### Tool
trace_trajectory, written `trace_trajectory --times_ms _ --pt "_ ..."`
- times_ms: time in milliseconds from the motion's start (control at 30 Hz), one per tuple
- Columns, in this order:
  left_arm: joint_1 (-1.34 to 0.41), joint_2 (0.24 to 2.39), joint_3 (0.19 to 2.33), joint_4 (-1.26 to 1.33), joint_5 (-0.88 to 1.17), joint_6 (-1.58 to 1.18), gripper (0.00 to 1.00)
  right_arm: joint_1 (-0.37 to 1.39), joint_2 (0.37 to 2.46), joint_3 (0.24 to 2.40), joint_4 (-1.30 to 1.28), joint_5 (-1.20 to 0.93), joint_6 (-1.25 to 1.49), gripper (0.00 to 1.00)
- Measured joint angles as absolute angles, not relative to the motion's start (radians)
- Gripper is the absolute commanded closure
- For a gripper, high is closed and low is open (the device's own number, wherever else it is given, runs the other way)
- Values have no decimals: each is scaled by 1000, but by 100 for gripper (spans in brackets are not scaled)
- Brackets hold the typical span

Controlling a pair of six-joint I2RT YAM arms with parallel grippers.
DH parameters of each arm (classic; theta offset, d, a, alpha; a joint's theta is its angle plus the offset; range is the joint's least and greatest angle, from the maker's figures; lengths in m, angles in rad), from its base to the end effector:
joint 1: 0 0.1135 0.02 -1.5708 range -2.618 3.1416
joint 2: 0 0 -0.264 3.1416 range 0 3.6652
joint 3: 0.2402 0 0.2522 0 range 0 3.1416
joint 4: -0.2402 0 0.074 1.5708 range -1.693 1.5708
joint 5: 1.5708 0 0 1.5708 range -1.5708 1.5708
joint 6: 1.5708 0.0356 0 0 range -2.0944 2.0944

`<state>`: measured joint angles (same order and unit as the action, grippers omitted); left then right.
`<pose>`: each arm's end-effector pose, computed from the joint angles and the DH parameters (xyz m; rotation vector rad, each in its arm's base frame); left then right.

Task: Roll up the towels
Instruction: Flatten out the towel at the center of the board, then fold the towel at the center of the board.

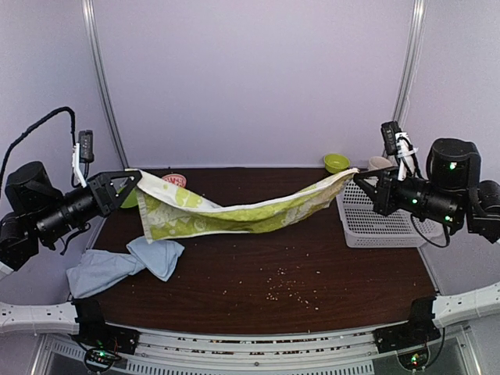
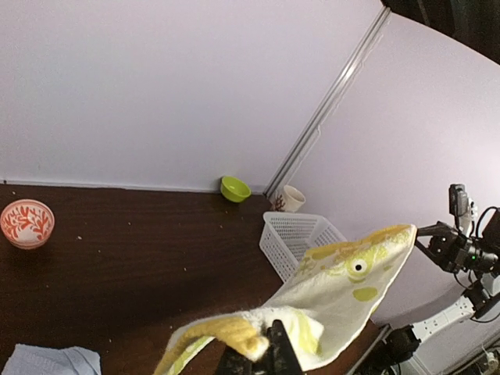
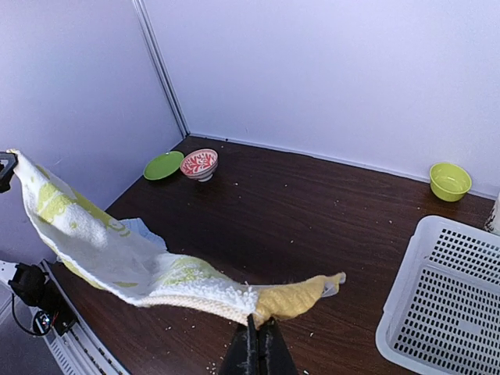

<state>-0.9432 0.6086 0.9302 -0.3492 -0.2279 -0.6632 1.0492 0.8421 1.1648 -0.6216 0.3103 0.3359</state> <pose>0.0802 -0.0968 0.3958 0.0496 1.7028 -1.0506 0.0895 0.1338 0.4133 -0.4570 1.8538 0.6658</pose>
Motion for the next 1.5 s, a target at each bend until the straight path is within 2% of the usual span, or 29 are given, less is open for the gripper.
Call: trace_trajectory --times_ms 167,300,433,600,900,1200,1500 --pt "-943 621 916 -429 -171 -728 100 1040 751 1160 -667 311 345 100" --pt "-937 704 898 -462 -184 -808 100 960 760 1117 -643 308 381 100" --pt "-874 830 828 -433 -165 -912 100 831 836 945 -582 253 432 100" --pt "-711 1016 714 -363 -74 -1024 100 749 1000 826 -510 180 461 100" --pt "-575 1261 795 -271 26 -1063 100 669 1239 840 -343 171 468 100" --pt "-512 1347 854 -233 65 -1045 100 621 1378 883 -268 175 467 100" --pt "-487 1351 825 -210 67 -1030 100 621 1466 915 -233 156 451 100"
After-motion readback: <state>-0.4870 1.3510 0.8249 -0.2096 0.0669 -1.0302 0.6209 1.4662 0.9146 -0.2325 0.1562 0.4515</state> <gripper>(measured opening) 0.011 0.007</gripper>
